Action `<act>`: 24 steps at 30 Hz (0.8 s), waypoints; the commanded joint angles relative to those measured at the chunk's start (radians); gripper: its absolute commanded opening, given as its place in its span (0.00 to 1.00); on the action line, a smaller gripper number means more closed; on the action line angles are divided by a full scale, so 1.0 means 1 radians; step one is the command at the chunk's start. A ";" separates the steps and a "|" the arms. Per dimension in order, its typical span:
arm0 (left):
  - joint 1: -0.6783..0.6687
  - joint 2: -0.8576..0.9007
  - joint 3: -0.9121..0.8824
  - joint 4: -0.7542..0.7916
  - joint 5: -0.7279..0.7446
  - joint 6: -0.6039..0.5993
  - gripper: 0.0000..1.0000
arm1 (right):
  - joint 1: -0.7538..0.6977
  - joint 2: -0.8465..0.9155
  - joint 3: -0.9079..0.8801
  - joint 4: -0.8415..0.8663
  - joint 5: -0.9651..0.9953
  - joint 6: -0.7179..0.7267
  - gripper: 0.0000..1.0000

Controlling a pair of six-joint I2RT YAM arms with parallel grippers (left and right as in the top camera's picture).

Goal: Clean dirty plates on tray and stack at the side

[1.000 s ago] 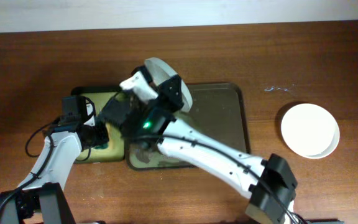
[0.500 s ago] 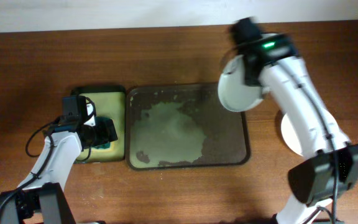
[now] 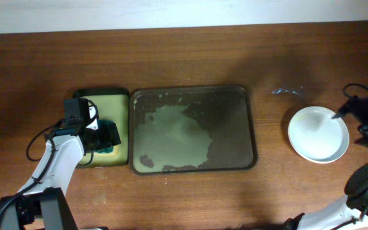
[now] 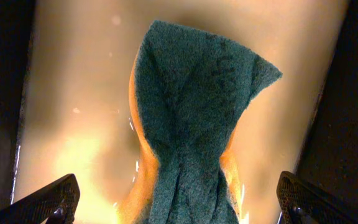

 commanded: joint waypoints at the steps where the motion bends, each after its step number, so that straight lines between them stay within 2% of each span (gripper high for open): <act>1: 0.000 0.000 0.000 0.001 0.000 0.006 0.99 | 0.179 -0.012 0.000 -0.008 -0.063 -0.063 0.93; 2: 0.000 0.000 0.000 0.001 0.000 0.006 1.00 | 0.237 -0.012 0.000 -0.008 -0.063 -0.063 0.98; 5: 0.000 0.000 0.000 0.001 0.000 0.006 1.00 | 0.480 -0.012 0.000 -0.006 -0.063 -0.063 0.98; 8: 0.000 0.000 0.000 0.002 0.000 0.006 0.99 | 0.569 -0.012 0.000 -0.006 -0.063 -0.063 0.98; 16: 0.000 0.000 0.000 0.001 0.000 0.006 0.99 | 0.588 -0.025 -0.001 0.002 -0.063 -0.063 0.98; 18: 0.000 0.000 0.000 0.002 0.000 0.006 0.99 | 0.619 -0.085 -0.001 0.004 -0.063 -0.063 0.98; 19: 0.000 0.000 0.000 0.001 0.000 0.006 0.99 | 0.678 -0.179 0.000 0.022 -0.061 -0.065 0.98; 21: 0.000 0.000 0.000 0.001 0.000 0.006 0.99 | 0.805 -0.350 0.000 0.080 0.044 -0.082 0.98; 23: 0.000 0.000 0.000 0.002 0.000 0.006 1.00 | 0.921 -0.517 -0.001 0.108 0.269 -0.082 0.98; 24: 0.000 0.000 0.000 0.002 0.000 0.006 1.00 | 0.967 -0.602 -0.001 0.160 0.317 -0.082 0.99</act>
